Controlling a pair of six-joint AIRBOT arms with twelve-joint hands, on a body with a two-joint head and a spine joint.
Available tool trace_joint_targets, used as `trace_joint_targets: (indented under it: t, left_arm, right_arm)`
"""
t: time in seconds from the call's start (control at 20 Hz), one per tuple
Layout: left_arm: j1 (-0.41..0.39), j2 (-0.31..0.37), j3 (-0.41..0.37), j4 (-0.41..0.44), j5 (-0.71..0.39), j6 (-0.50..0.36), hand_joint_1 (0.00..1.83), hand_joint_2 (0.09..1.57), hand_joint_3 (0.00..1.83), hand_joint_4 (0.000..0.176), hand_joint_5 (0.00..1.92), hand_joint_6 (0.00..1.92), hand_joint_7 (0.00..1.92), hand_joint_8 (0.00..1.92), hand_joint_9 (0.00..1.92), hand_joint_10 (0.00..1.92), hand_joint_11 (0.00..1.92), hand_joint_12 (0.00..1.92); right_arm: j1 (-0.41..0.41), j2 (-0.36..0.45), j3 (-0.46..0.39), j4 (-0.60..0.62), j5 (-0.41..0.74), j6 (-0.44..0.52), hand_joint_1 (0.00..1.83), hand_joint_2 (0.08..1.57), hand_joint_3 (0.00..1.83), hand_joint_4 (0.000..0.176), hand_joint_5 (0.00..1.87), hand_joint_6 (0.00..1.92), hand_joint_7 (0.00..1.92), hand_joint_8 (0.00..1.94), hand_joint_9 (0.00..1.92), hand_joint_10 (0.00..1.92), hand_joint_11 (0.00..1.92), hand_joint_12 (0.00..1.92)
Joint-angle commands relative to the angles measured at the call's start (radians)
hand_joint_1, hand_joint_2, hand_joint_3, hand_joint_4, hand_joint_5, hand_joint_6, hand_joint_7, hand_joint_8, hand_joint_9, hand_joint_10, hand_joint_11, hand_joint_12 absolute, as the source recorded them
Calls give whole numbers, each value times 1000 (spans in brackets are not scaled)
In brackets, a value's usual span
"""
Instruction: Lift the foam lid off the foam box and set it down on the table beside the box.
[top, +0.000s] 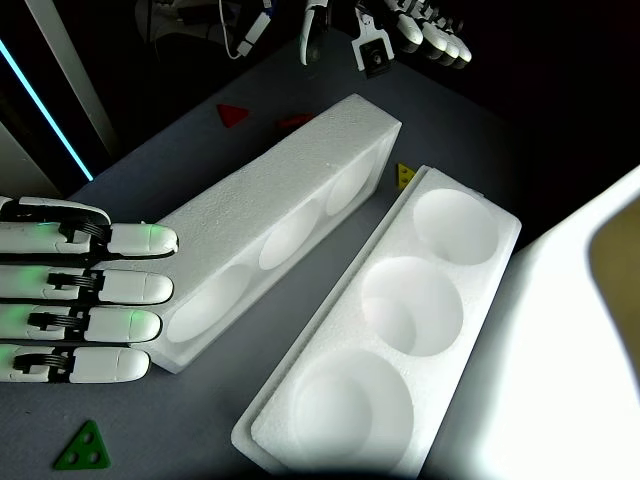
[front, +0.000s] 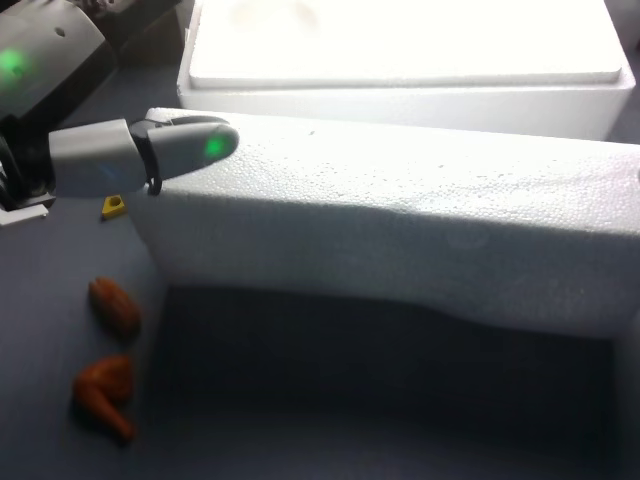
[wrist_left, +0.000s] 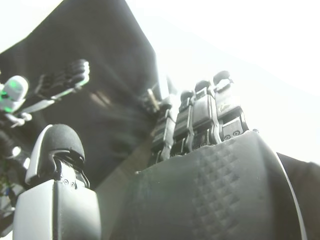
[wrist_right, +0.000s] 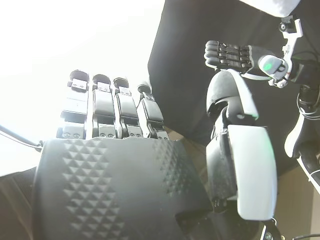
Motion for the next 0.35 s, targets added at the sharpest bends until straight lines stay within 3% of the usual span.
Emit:
trace_joint_targets:
  t: [0.0, 0.05, 0.1, 0.15, 0.2, 0.25, 0.3]
  left_arm:
    - [-18, 2, 3, -16, -132, -3, 419, 1249, 23, 69, 104, 16, 1, 0, 0, 0, 0, 86]
    - [-24, 2, 3, -11, -135, -3, 439, 1261, 19, 71, 133, 24, 11, 3, 0, 0, 0, 104]
    - [-34, 3, 3, -2, -139, -2, 491, 1268, 6, 74, 136, 19, 112, 13, 92, 37, 0, 685]
    - [-41, 5, 3, 4, -146, 1, 585, 1271, 2, 67, 99, 10, 181, 27, 181, 78, 0, 1042]
    - [-43, 7, 2, 4, -148, 5, 585, 1271, 2, 67, 99, 10, 181, 27, 181, 78, 0, 1042]
    - [-45, 11, -2, 5, -160, 12, 625, 1317, 14, 95, 64, 2, 240, 37, 255, 130, 0, 1241]
    - [-48, 18, -7, 4, -169, 19, 617, 1368, 18, 95, 18, 9, 199, 16, 216, 140, 0, 1078]
  right_arm:
    - [13, 13, 3, 4, 140, 0, 383, 1259, 17, 4, 0, 0, 0, 0, 0, 0, 28, 30]
    - [14, 17, 1, 1, 149, -2, 444, 1283, 43, 21, 0, 0, 0, 0, 0, 101, 5, 719]
    - [14, 28, -7, -3, 165, -9, 437, 1316, 51, 26, 0, 0, 0, 0, 0, 114, 0, 1281]
    - [14, 35, -17, -5, 186, -20, 408, 1362, 65, 0, 1, 1, 0, 0, 0, 22, 0, 1400]
    - [13, 40, -21, -5, 193, -25, 408, 1362, 65, 0, 1, 1, 0, 0, 0, 22, 0, 1400]
    - [11, 63, -30, -5, 207, -32, 317, 1389, 44, 0, 0, 0, 0, 0, 34, 34, 0, 1128]
    - [10, 72, -36, -5, 218, -32, 455, 1380, 21, 0, 0, 0, 15, 6, 44, 91, 0, 1131]
